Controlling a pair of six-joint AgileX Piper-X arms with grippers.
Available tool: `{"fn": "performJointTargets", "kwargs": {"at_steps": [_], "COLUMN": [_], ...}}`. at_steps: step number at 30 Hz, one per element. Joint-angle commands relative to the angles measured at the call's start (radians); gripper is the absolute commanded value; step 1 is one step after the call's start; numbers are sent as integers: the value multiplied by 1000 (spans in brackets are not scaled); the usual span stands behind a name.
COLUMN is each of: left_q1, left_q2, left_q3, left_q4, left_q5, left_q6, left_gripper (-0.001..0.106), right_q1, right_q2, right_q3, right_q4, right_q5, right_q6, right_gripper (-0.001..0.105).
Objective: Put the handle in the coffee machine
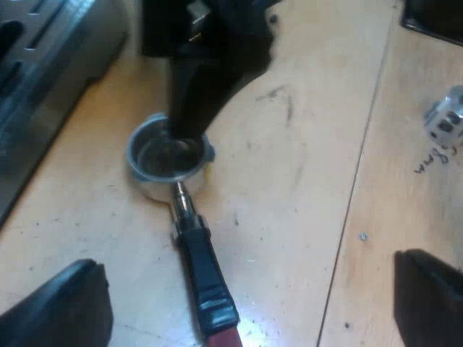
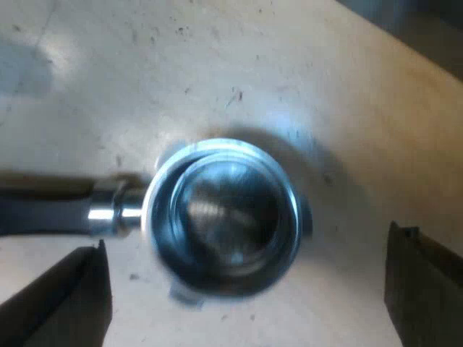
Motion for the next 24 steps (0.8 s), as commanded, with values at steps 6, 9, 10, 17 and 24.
{"fn": "performJointTargets", "kwargs": {"at_steps": [6, 9, 10, 17, 24], "left_q1": [-49, -49, -49, -49, -49], "left_q2": [-6, -6, -6, -6, -6], "left_q3": [-9, -9, -9, -9, -9], "left_q4": [-9, -9, -9, -9, -9], "left_q5": [-33, -32, -32, -34, -33], "left_q6": [-9, -9, -9, -9, -9], "left_gripper": [81, 81, 81, 81, 81], "right_q1": [-4, -4, -4, -4, -4], "right_q2": [92, 110, 145, 179, 198], "right_q3": [-71, -77, -78, -78, -76], "right_q4": [-6, -6, 18, 32, 49], "right_q5": [-13, -25, -54, -56, -86], "right_q6": [-46, -46, -46, -46, -46], "right_gripper": [78, 78, 78, 78, 78]}}
